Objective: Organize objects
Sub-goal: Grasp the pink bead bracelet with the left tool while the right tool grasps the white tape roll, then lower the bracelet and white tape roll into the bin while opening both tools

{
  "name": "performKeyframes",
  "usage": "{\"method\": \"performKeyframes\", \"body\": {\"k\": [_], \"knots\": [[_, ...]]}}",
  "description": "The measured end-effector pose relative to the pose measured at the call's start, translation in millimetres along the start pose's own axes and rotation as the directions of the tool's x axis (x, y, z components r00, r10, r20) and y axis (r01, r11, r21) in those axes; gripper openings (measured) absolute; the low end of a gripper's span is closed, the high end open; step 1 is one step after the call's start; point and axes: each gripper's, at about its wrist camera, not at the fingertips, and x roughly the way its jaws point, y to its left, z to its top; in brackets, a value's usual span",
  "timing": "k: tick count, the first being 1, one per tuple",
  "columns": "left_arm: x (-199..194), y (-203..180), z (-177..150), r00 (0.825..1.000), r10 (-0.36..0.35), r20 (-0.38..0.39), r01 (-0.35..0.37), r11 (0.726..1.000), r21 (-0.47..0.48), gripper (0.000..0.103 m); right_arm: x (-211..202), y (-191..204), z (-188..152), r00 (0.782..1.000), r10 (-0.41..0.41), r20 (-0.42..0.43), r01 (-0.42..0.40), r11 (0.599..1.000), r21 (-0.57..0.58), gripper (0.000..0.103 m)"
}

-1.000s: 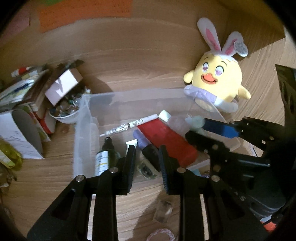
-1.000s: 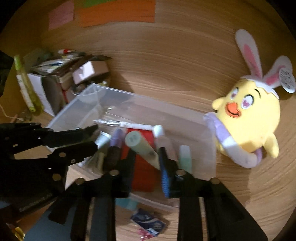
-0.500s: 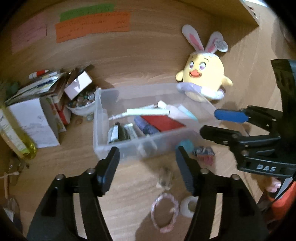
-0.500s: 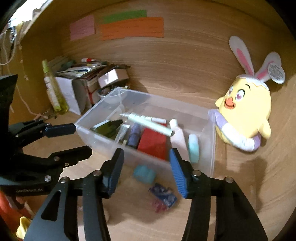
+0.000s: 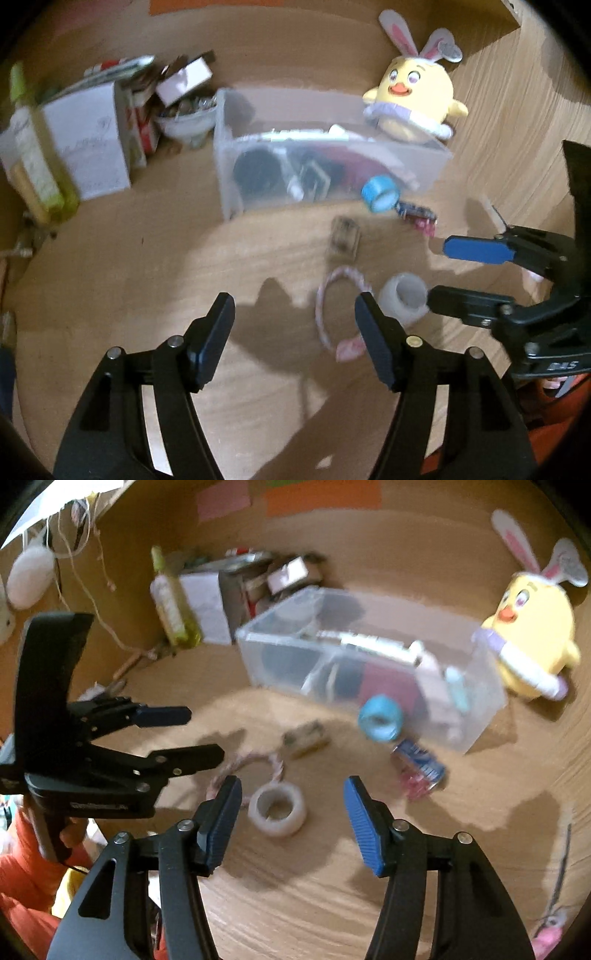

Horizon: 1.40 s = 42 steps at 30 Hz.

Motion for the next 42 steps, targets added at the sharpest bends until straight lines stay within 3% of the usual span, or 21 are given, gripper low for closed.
{"method": "performKeyframes", "body": {"k": [6,9,14,18,20,21,25,30,33,42], "knots": [[2,3,-21,0.999,-0.023,-0.046,0.022,0.999,-0.026,0.067,24,1,-6,0.999,0.008,-0.052,-0.008,1.0,0.013,0.054],[7,-2,-23,0.997,-0.042,-0.061,0.042,0.999,-0.016,0.067,27,-1,-7,0.999,0.014,-0.046,-0.012,1.0,0.029,0.038],[12,-18,-21,0.997,-0.052,-0.055,0.054,0.998,0.037,0.067,18,-6,-9,1.0,-0.017,-0.016,0.017,0.999,0.047,0.036],[16,-32,-20,0.999,-0.027,-0.033,0.03,0.995,0.099,0.045,5,-15,-11,0.999,-0.045,0.013,0.044,0.997,0.064,0.036],[18,-36,-20,0.999,-0.026,-0.022,0.029,0.993,0.118,0.024,-2,-21,-12,0.998,-0.056,0.029,0.053,0.995,0.079,0.036],[18,-38,-20,1.0,-0.024,-0.02,0.027,0.992,0.126,0.021,-5,-23,-12,0.998,-0.057,0.035,0.054,0.995,0.086,0.036],[14,-40,-20,0.999,-0.031,-0.007,0.032,0.992,0.123,0.019,-20,-33,-14,0.995,-0.077,0.07,0.069,0.991,0.118,0.036],[-9,-40,-11,0.997,-0.028,0.072,0.021,0.995,0.096,0.019,-42,-47,-14,0.987,-0.104,0.122,0.085,0.984,0.156,0.036],[-22,-40,-1,0.993,-0.027,0.118,0.017,0.996,0.091,0.004,-56,-54,-13,0.981,-0.116,0.156,0.089,0.981,0.17,0.036],[-43,-42,38,0.975,-0.037,0.219,0.022,0.997,0.067,0.004,-77,-66,1,0.963,-0.138,0.232,0.095,0.978,0.188,0.036]]}}
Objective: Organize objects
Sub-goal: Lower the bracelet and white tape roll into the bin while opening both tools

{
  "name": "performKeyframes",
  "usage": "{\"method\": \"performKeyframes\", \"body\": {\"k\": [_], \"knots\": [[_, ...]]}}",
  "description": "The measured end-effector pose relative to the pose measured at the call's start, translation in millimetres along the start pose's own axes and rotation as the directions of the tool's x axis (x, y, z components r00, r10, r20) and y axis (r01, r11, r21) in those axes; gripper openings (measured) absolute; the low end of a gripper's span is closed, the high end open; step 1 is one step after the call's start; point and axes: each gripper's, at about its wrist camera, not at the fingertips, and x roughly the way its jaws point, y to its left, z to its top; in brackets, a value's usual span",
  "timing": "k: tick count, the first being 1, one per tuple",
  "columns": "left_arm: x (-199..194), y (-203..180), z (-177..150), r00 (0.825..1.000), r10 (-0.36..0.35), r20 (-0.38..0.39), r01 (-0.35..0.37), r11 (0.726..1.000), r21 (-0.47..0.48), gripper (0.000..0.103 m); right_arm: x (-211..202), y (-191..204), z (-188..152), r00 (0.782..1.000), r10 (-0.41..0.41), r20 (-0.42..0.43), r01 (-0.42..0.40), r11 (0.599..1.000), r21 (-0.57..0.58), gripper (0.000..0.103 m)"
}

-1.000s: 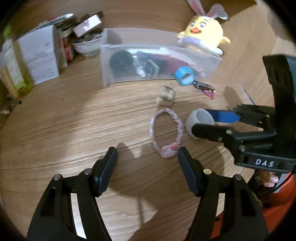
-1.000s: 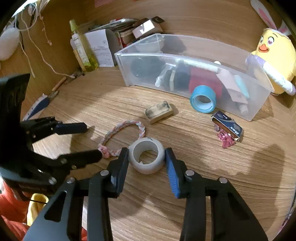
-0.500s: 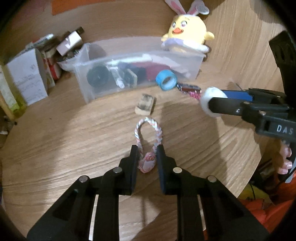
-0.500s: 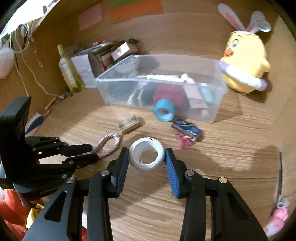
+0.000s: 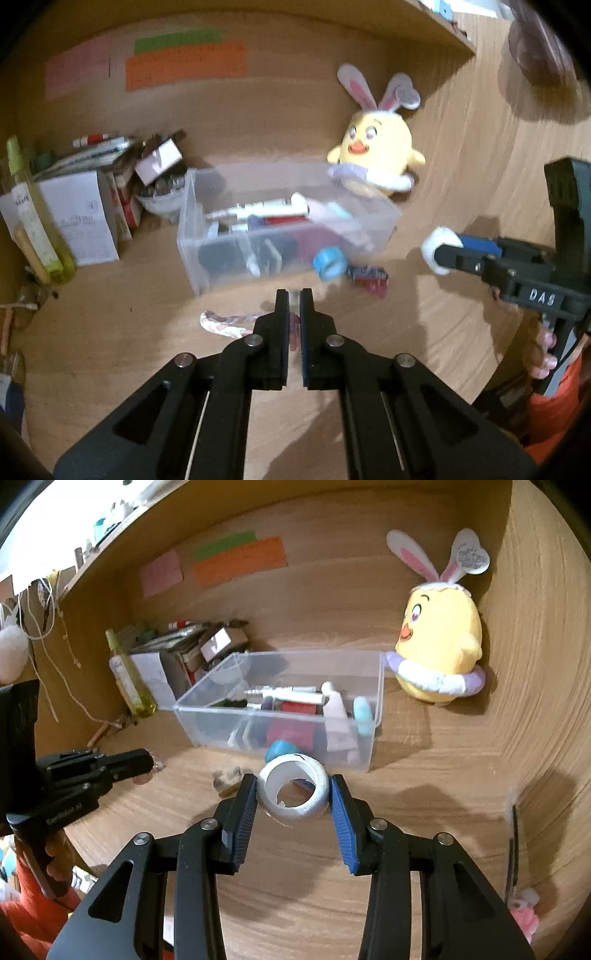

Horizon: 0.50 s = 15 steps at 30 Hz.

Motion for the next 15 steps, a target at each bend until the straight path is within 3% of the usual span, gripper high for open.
{"method": "performKeyframes", "body": {"k": [10,15], "knots": [[-7,17,55,0.994,0.026,0.109,-0.022,0.999,-0.04,0.004,12,-10,43,0.998,-0.008,0.064,0.007,1.0,0.001,0.036],[9,22,79,0.993,0.035,0.116,-0.03,0.999,-0.044,0.004,29,-8,69,0.997,-0.034,0.067,0.036,0.999,-0.032,0.036]]}}
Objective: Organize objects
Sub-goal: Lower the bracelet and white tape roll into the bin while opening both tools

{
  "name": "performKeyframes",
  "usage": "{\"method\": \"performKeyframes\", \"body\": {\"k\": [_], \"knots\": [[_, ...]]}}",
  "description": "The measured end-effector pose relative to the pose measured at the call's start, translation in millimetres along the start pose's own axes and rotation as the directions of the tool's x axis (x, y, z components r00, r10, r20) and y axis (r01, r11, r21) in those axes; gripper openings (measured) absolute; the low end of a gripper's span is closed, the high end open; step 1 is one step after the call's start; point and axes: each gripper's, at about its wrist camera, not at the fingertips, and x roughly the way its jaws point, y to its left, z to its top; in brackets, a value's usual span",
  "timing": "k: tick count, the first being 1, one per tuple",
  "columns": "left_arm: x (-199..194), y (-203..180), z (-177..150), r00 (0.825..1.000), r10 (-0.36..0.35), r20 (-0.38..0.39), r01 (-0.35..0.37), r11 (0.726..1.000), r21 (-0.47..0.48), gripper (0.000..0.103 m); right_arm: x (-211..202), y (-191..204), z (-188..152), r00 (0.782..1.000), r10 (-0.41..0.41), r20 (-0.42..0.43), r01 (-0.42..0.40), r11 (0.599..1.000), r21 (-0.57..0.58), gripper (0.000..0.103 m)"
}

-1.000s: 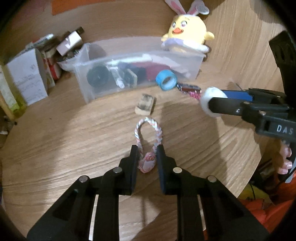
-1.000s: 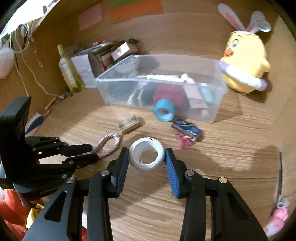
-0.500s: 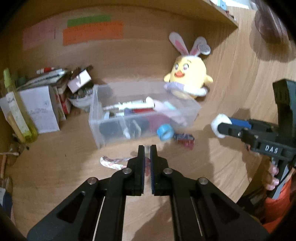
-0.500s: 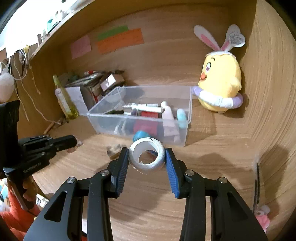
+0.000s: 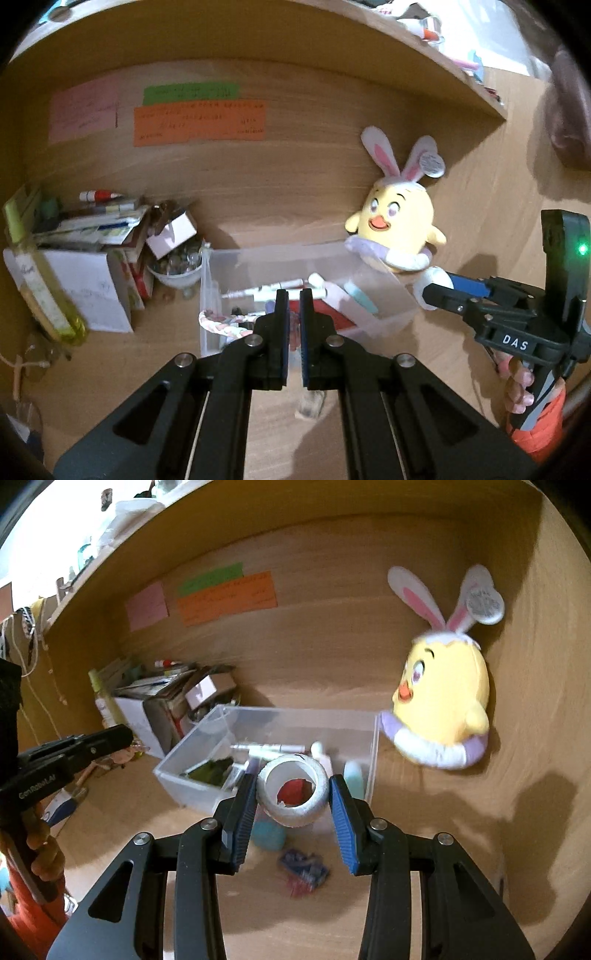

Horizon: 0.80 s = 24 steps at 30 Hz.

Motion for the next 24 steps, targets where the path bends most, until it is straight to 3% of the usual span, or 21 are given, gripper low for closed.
{"method": "performKeyframes", "body": {"k": [9,16,24], "knots": [[81,5,2,0.99,0.038,-0.134,-0.036,0.999,0.015,0.004,80,1,14,0.984,-0.047,-0.173,0.038,0.998,-0.054,0.036],[111,19,-8,0.977,-0.023,-0.211,0.017,0.999,-0.033,0.004,116,6,10,0.968,-0.069,-0.242,0.048,0.995,-0.091,0.036],[98,25,-6,0.983,-0.04,-0.177,0.032,0.998,-0.048,0.033,111,9,14,0.966,-0.048,-0.254,0.028,0.996,-0.084,0.041]]}}
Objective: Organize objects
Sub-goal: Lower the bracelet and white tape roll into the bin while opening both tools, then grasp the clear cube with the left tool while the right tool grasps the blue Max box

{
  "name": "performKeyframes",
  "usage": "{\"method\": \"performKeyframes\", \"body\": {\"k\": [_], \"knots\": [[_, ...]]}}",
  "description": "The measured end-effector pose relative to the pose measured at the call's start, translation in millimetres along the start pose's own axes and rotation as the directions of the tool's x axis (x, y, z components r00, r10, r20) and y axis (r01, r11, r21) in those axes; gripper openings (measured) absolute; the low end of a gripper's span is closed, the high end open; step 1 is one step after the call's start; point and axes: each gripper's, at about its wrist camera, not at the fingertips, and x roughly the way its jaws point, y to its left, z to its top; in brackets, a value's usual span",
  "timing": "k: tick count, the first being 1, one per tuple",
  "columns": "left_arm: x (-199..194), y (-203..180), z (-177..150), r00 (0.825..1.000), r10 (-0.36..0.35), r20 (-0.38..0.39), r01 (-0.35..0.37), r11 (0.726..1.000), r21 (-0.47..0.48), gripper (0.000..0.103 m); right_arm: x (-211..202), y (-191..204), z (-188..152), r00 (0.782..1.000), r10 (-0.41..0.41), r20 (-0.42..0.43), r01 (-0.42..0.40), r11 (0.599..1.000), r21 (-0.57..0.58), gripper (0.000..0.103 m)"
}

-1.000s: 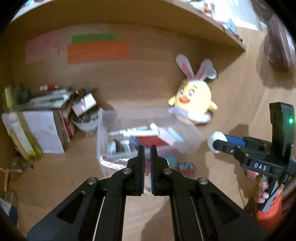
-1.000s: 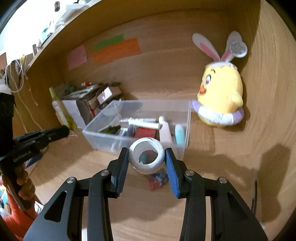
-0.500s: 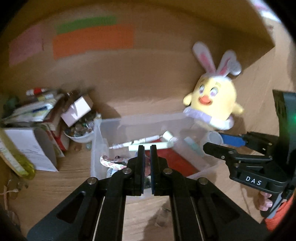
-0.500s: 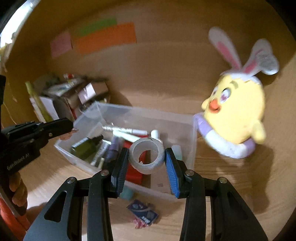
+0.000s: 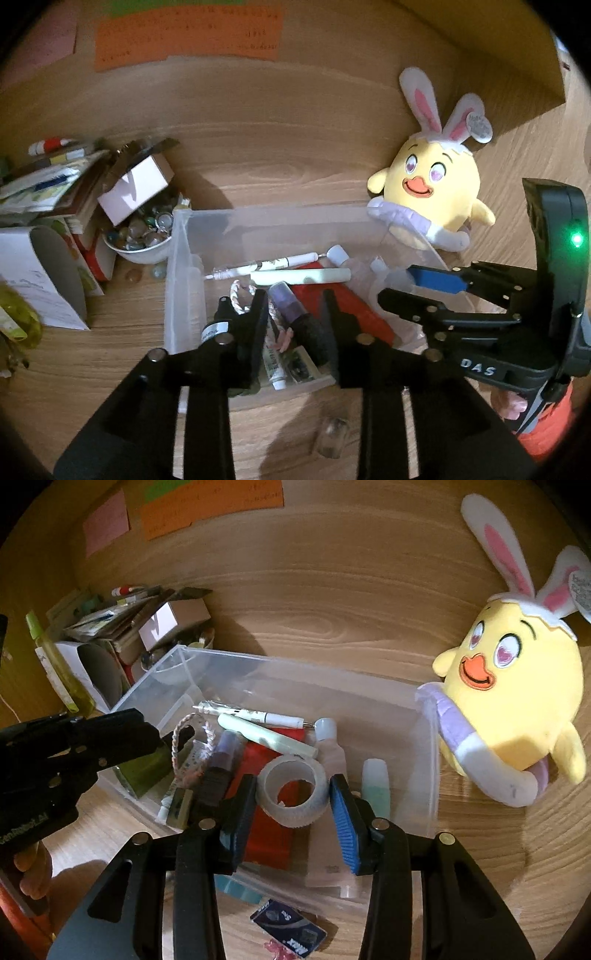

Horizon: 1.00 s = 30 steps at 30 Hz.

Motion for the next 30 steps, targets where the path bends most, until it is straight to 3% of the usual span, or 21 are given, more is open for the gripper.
{"method": "performKeyframes", "body": {"k": [2,5,8,10,16,26,30], "knots": [[-9,-4,-1,1.0,0.011,0.019,-0.011,1.0,0.013,0.044,-14,-2,-3,1.0,0.006,0.026,-0.006,1.0,0.001,0.05],[-23,-10,-2,0.999,0.003,0.044,-0.004,1.0,0.029,0.058,-38,-3,-9,0.998,0.013,0.06,-0.012,1.0,-0.011,0.052],[-40,-17,-7,0.998,-0.001,0.07,-0.002,0.999,0.043,0.081,-60,-3,-18,0.996,0.014,0.091,-0.012,1.0,-0.025,0.054],[-50,-23,-12,0.996,0.003,0.084,-0.008,0.998,0.062,0.085,-74,-4,-28,0.994,0.019,0.111,-0.015,0.999,-0.032,0.057],[-66,-35,-37,0.997,0.034,0.073,-0.042,0.993,0.115,0.086,-90,-4,-63,0.994,0.027,0.108,-0.023,0.999,-0.036,0.059],[-28,-35,-86,0.993,0.046,-0.104,-0.034,0.993,0.112,0.086,-39,-7,-88,0.999,0.026,-0.036,-0.027,0.999,-0.035,0.059],[-7,-37,-95,0.984,0.05,-0.173,-0.029,0.992,0.126,0.074,-17,-16,-85,0.996,0.038,-0.082,-0.039,0.999,-0.008,0.053]]}}
